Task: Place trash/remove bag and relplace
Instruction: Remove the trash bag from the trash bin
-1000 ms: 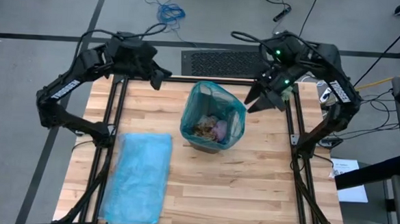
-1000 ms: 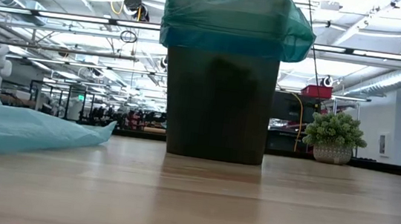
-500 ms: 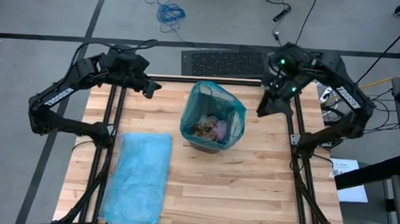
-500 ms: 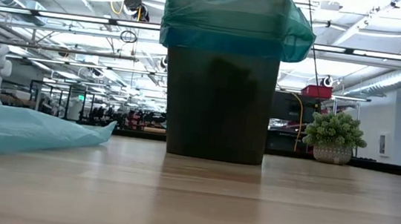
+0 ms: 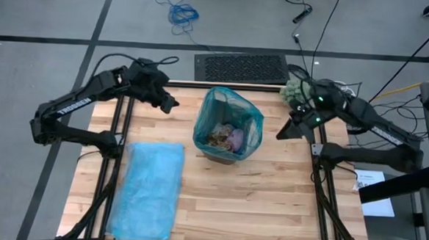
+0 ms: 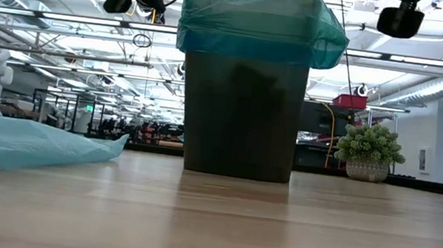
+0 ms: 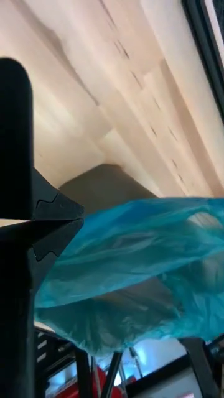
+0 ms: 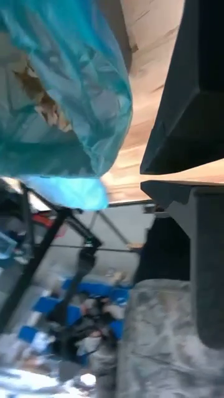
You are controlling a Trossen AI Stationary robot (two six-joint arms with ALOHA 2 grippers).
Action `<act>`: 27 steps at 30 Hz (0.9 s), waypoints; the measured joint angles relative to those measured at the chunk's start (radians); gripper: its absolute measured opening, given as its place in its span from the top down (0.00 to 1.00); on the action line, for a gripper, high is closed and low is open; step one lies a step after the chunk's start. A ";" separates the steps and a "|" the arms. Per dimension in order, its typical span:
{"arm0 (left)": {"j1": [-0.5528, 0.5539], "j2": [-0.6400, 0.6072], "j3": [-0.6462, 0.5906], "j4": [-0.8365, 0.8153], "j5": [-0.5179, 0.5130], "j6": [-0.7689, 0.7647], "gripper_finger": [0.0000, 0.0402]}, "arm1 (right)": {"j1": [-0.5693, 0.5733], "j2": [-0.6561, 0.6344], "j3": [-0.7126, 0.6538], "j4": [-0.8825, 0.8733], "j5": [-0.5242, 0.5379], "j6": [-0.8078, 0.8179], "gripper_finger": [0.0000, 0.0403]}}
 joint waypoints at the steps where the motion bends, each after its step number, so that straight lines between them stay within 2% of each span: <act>1: 0.000 0.000 -0.009 0.017 0.007 0.000 1.00 | 0.010 -0.028 -0.033 0.036 0.026 0.044 0.96; 6: 0.000 0.000 -0.037 0.037 0.014 0.001 1.00 | 0.074 -0.123 -0.157 0.104 0.137 0.232 0.94; 12: 0.000 0.009 -0.040 0.036 0.014 0.001 1.00 | 0.166 -0.123 -0.250 0.174 0.219 0.339 0.76; 17: 0.000 0.014 -0.040 0.036 -0.011 0.001 1.00 | 0.212 -0.094 -0.328 0.264 0.287 0.306 0.56; 20: 0.001 0.014 -0.040 0.036 -0.014 0.001 1.00 | 0.240 -0.087 -0.375 0.369 0.373 0.221 0.50; 23: 0.001 0.014 -0.040 0.036 -0.018 -0.005 1.00 | 0.269 -0.075 -0.418 0.492 0.449 0.150 0.48; 27: 0.000 0.014 -0.040 0.035 -0.018 -0.026 1.00 | 0.312 -0.040 -0.467 0.514 0.488 0.145 0.50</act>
